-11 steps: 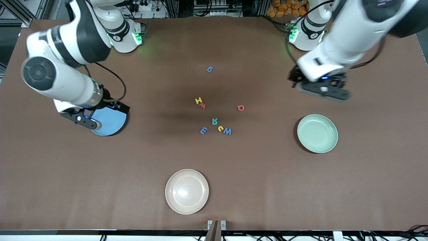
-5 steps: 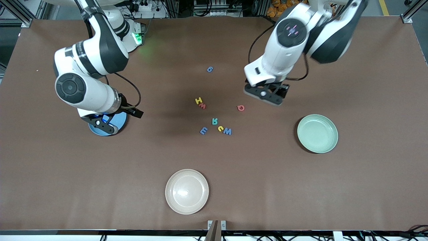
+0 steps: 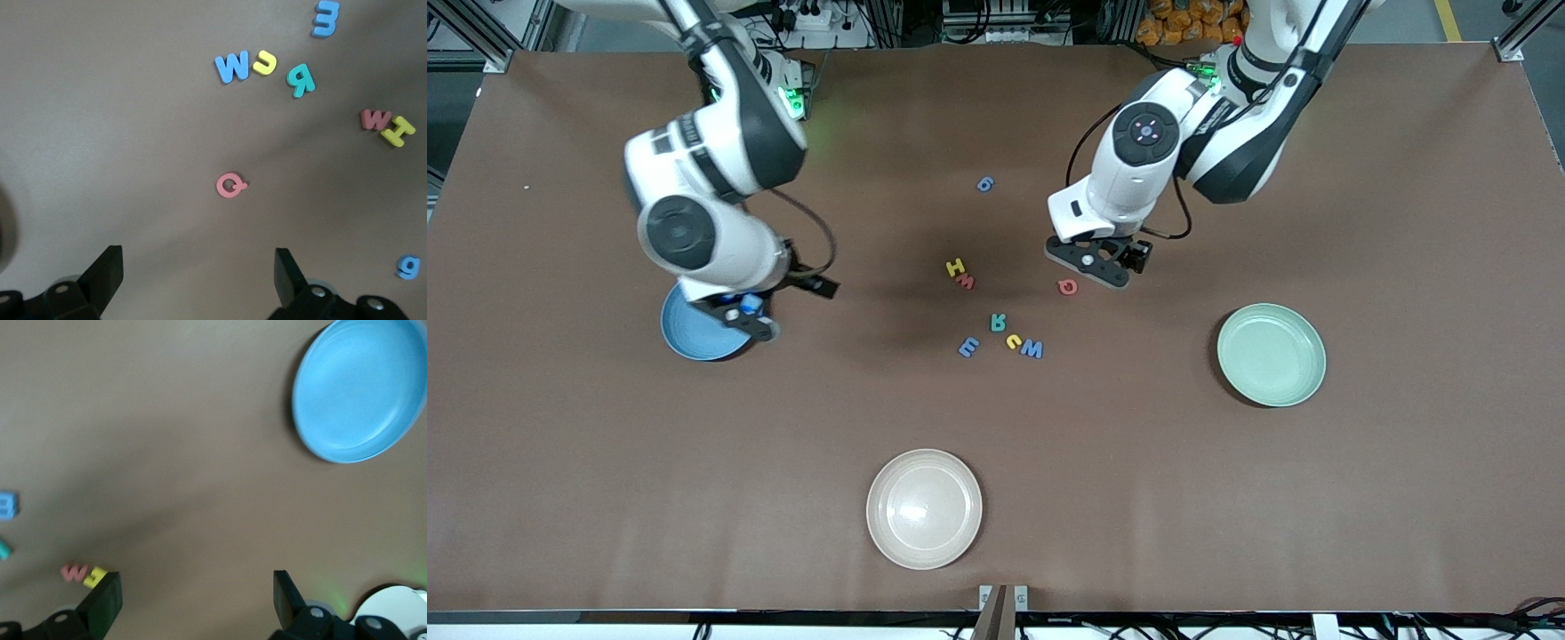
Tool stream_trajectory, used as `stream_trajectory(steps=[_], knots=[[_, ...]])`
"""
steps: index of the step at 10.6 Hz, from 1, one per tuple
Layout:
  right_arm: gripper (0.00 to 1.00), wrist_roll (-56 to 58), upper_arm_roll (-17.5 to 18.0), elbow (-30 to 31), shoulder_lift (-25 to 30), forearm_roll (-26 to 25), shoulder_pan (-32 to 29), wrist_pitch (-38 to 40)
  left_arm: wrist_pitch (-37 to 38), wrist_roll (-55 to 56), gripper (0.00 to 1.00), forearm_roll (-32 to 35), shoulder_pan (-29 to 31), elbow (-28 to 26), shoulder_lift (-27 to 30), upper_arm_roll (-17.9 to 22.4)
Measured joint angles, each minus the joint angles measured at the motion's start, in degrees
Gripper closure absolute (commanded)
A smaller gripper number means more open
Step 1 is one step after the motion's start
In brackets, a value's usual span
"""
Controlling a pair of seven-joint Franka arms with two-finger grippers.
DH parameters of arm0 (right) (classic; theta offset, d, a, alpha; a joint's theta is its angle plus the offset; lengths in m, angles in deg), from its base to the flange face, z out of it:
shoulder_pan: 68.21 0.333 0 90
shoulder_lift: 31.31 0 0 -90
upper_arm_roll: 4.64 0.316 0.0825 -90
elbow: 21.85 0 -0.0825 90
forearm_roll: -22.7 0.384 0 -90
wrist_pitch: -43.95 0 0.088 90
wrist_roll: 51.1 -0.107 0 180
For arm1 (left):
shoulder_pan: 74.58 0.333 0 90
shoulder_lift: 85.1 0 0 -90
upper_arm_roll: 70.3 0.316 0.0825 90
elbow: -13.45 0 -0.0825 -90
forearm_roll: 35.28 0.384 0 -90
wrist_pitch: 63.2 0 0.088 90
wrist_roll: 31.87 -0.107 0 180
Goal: Sort upper and lower case letters into plates
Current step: 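Grasp pink q with the left gripper while the right gripper grasps blue g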
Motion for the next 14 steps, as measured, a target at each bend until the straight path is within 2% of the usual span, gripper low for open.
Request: stream_trajectory(steps=[4,6,8,10,14], knots=[[0.00,-8.02,6.90,10.20,0.23,-0.03,0.90,-13.88,-6.10,0.03,0.00,8.80,-0.45,-1.30,-4.80,-0.16],[0.00,-11.96,7.68,14.39,0.22,-0.04,2.33,-19.67,-10.61,-0.06,0.00,12.70,-1.11,-1.80,-8.07,-0.89],[0.00,-15.42,9.00,15.79,0.22,-0.03,4.24,-20.80,-14.73,-0.30,0.00,16.82,-1.63,-2.93,-10.98,-1.12],[0.00,-19.59,12.36,17.22,0.27,-0.04,5.26,-21.95,-16.57,-2.87,0.00,18.04,-1.62,-5.03,-12.01,-1.13],[0.00,-25.78,18.23,23.96,0.28,-0.07,5.92,-30.26,-16.74,-9.44,0.00,18.10,-0.92,-7.34,-11.92,-1.12]])
